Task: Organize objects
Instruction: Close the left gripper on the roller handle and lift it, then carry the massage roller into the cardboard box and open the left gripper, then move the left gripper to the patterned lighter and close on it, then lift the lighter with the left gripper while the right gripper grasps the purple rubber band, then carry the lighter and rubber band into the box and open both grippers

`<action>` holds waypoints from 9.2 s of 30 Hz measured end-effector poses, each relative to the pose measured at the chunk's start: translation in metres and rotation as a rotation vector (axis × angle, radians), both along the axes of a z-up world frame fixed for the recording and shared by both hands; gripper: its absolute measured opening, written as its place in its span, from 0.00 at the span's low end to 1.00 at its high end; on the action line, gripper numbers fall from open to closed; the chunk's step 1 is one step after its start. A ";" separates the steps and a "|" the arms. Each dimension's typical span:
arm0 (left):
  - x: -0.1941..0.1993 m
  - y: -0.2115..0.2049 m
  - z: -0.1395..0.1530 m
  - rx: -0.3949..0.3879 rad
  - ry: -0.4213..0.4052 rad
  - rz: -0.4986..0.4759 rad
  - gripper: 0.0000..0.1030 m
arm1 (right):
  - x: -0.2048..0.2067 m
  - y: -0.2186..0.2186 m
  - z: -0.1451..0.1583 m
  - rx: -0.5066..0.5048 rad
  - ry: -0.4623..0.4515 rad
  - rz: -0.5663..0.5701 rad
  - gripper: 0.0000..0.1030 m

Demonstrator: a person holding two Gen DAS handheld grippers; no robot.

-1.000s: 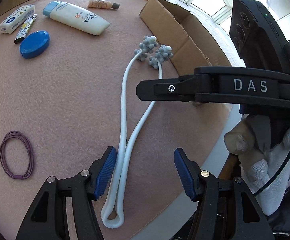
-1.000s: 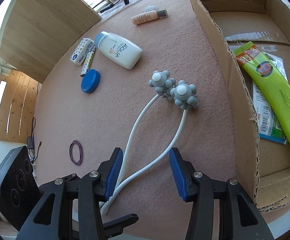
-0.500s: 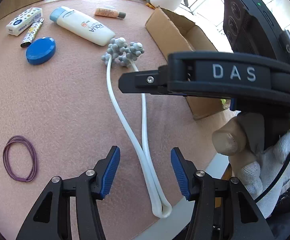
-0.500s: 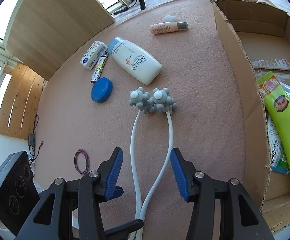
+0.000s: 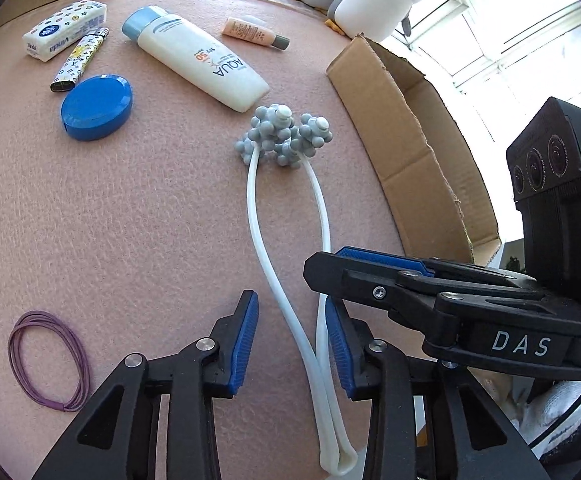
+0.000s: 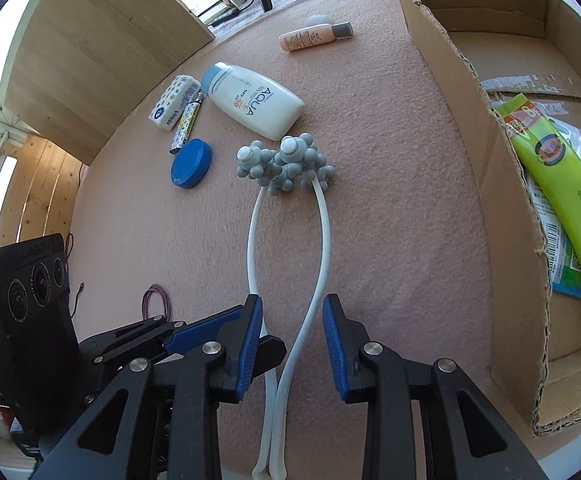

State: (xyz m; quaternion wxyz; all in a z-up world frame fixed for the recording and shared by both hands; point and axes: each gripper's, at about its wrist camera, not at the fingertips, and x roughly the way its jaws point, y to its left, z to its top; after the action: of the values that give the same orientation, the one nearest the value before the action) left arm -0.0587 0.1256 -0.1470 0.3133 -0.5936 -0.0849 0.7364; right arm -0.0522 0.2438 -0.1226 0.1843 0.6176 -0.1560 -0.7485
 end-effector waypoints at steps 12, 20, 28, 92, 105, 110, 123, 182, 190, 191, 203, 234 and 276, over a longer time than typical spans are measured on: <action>0.004 0.007 -0.010 0.008 0.009 -0.012 0.31 | 0.001 0.001 -0.002 -0.014 -0.002 -0.003 0.19; 0.012 -0.002 -0.009 0.001 0.014 -0.002 0.26 | 0.007 0.003 -0.007 0.026 -0.014 -0.039 0.19; 0.009 0.001 -0.011 -0.006 0.028 -0.012 0.24 | 0.006 -0.003 -0.008 -0.020 -0.005 -0.026 0.17; -0.065 0.200 0.072 0.054 0.207 -0.083 0.63 | -0.045 0.183 0.087 0.006 0.218 -0.267 0.51; -0.062 0.102 0.067 -0.001 0.206 0.049 0.63 | -0.018 0.131 0.091 -0.010 0.267 -0.177 0.51; -0.071 0.055 0.066 -0.023 0.202 0.125 0.63 | -0.009 0.112 0.093 -0.002 0.295 -0.145 0.51; -0.131 -0.057 0.047 -0.148 0.175 0.294 0.62 | 0.009 0.064 0.087 -0.006 0.278 -0.082 0.51; -0.064 -0.148 -0.007 -0.223 0.162 0.309 0.25 | 0.014 -0.102 0.025 0.126 0.194 0.340 0.51; -0.020 -0.172 -0.006 -0.223 0.138 0.345 0.25 | 0.033 -0.151 0.008 0.221 0.228 0.512 0.51; -0.014 -0.174 -0.006 -0.229 0.140 0.349 0.25 | 0.036 -0.156 0.007 0.236 0.238 0.530 0.51; 0.003 -0.194 -0.003 -0.233 0.136 0.382 0.43 | 0.050 -0.197 -0.004 0.385 0.341 0.671 0.61; -0.008 -0.140 0.016 -0.159 0.159 0.307 0.24 | 0.015 -0.109 0.034 0.185 0.275 0.395 0.05; -0.022 0.174 0.074 -0.001 0.263 -0.161 0.24 | -0.003 0.179 0.070 0.182 0.292 -0.148 0.05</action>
State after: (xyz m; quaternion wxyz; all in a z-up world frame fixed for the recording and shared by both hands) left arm -0.0804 0.2993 -0.0731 0.3795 -0.4969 0.0049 0.7804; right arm -0.0556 0.4230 -0.0530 0.0927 0.5033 -0.1041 -0.8528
